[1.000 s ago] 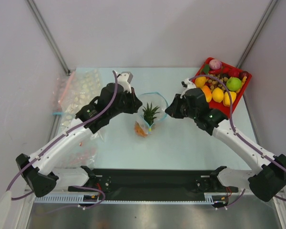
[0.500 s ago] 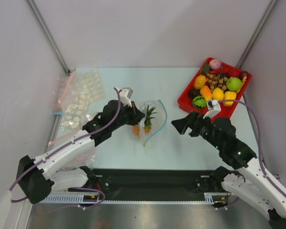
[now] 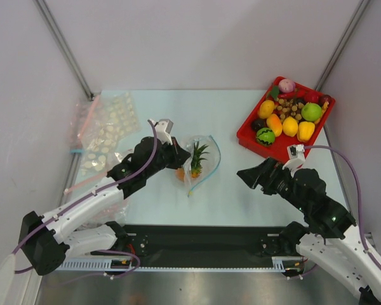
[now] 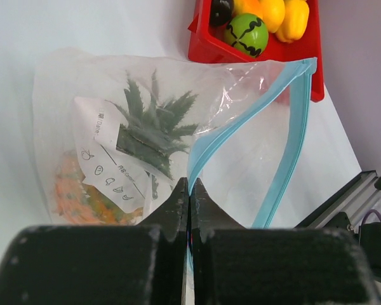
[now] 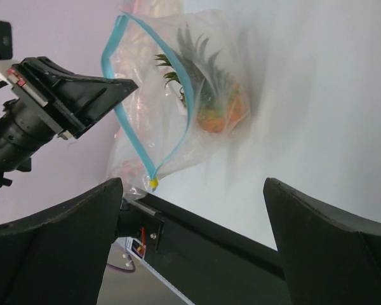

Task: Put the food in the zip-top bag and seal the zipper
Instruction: Pick up the fake fruit from the bin.

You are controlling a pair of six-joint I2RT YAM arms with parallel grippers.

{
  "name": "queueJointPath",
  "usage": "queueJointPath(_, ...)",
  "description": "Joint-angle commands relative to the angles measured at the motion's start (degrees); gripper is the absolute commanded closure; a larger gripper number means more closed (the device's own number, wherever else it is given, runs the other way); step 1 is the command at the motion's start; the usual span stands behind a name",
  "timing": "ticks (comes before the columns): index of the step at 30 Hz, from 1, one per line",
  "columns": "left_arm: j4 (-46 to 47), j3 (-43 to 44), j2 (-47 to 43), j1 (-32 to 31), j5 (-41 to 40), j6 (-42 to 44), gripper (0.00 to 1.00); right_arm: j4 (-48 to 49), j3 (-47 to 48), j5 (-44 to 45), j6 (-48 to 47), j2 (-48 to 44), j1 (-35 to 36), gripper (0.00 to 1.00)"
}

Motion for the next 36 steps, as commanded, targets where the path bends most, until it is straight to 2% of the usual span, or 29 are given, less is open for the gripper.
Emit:
queueJointPath(1, 0.1, 1.5, 0.1, -0.3, 1.1, -0.4, 1.0, 1.6, -0.1, -4.8, 0.3, -0.5, 0.2, 0.0)
queueJointPath(7, -1.7, 2.5, 0.0, -0.3, 1.8, 0.6, 1.0, -1.2, 2.5, 1.0, -5.3, -1.5, 0.2, 0.0)
queueJointPath(10, -2.1, 2.5, 0.2, -0.3, 0.1, 0.6, 1.0, 0.0, 1.7, 0.3, -7.1, -5.7, 0.3, 0.0)
queueJointPath(13, -1.1, 2.4, 0.7, -0.3, 2.5, 0.1, 1.0, 3.7, -1.1, -2.0, -8.9, -10.6, 0.3, 0.0)
queueJointPath(17, -0.7, 2.2, 0.8, -0.3, 4.8, -0.6, 1.0, 5.1, -1.6, -1.9, -10.3, -11.8, 0.3, 0.0)
queueJointPath(21, -0.6, 2.2, 1.2, -0.3, 5.2, -0.7, 1.0, 6.8, -2.6, -2.6, -11.8, -10.3, 0.3, 0.0)
queueJointPath(23, -0.6, 2.3, 1.4, -0.3, 5.4, -0.6, 1.0, 8.7, -3.6, -6.6, -12.7, -7.3, 0.2, 0.0)
queueJointPath(26, -0.6, 2.4, 1.5, -0.6, 5.4, -0.6, 1.0, 8.0, -2.0, -8.0, -13.1, -0.2, 0.3, 0.0)
queueJointPath(30, -0.3, 2.6, 1.8, -0.8, 5.4, -0.3, 1.0, 6.9, 0.1, -4.1, -13.9, 6.7, 0.3, 0.0)
queueJointPath(33, -0.2, 2.9, 2.4, -0.9, 5.8, -0.2, 1.0, 10.2, -0.4, -3.2, -16.3, 7.8, 0.2, 0.0)
queueJointPath(36, 0.6, 3.1, 2.9, -1.1, 6.9, -0.2, 1.0, 12.3, 0.6, 1.5, -19.1, 7.8, 0.2, 0.0)
